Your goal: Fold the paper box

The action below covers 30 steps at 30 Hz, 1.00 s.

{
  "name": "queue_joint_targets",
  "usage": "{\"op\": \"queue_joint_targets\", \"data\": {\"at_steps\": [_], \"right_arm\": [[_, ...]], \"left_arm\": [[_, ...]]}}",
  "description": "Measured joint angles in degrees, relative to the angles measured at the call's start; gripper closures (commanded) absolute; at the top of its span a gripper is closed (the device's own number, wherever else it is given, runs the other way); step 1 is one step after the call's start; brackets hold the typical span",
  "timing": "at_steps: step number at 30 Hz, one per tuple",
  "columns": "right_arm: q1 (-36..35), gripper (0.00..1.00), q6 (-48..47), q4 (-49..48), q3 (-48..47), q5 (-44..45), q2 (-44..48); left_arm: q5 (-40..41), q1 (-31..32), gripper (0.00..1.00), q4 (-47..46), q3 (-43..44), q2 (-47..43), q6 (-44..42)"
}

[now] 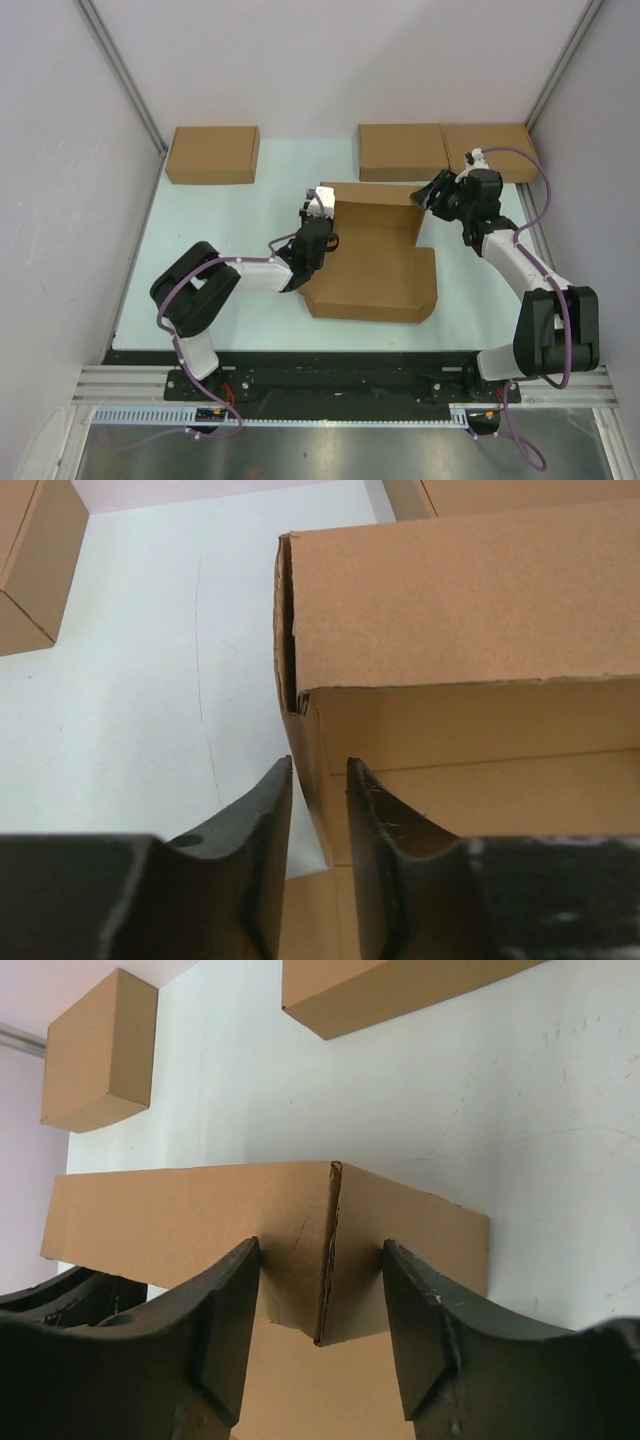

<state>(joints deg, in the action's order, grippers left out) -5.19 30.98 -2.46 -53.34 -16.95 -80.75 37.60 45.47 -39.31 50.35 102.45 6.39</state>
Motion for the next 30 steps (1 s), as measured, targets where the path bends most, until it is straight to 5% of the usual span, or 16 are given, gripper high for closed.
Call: {"op": "queue_joint_targets", "data": {"at_steps": [7,14,21,30], "right_arm": [[-1.0,0.60,-1.1,-0.5,0.0,3.2,0.0],[-1.4,0.57,-1.3,-1.0,0.1,4.5,0.0],[-1.5,0.55,-1.3,-1.1,0.1,4.9,0.2],[-2.0,0.52,-1.5,-1.0,0.4,5.4,0.8]], "left_arm": [[-1.0,0.0,0.50,0.5,-2.3,-3.8,-0.5],[-2.4,0.1,0.46,2.3,-5.0,-11.7,-0.4],[-3.4,-0.5,0.26,2.6,-10.1,-25.7,3.0],[-21.2,-14.4,0.17,9.3,-2.9,-23.2,19.3]]}}
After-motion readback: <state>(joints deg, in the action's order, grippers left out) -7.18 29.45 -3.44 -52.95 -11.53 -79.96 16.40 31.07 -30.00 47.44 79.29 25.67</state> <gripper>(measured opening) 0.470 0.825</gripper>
